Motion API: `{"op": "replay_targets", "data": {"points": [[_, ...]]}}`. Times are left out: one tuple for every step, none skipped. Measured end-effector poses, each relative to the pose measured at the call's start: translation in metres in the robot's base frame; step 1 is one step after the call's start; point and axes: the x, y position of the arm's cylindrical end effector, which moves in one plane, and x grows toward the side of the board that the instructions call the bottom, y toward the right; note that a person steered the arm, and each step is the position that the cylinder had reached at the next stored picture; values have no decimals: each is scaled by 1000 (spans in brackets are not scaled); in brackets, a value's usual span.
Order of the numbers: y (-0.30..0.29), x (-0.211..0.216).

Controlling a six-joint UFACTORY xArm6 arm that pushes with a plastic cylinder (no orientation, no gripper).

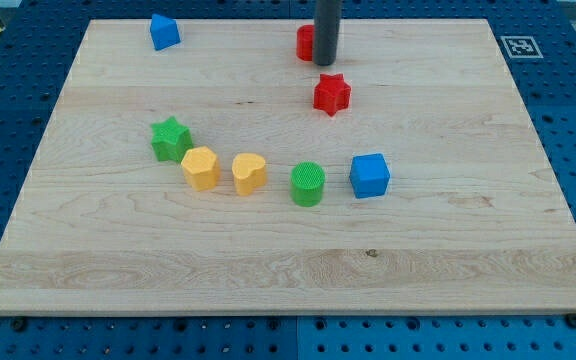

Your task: Point your arm towards red star

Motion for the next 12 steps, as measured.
{"op": "replay_targets", "data": {"points": [[-20,-13],[-24,-21],[-24,-20],[-33,10],[-48,45],[-48,72],[-48,74],[-48,74],[-48,74],[-48,74],[-48,57],[-48,38]]}}
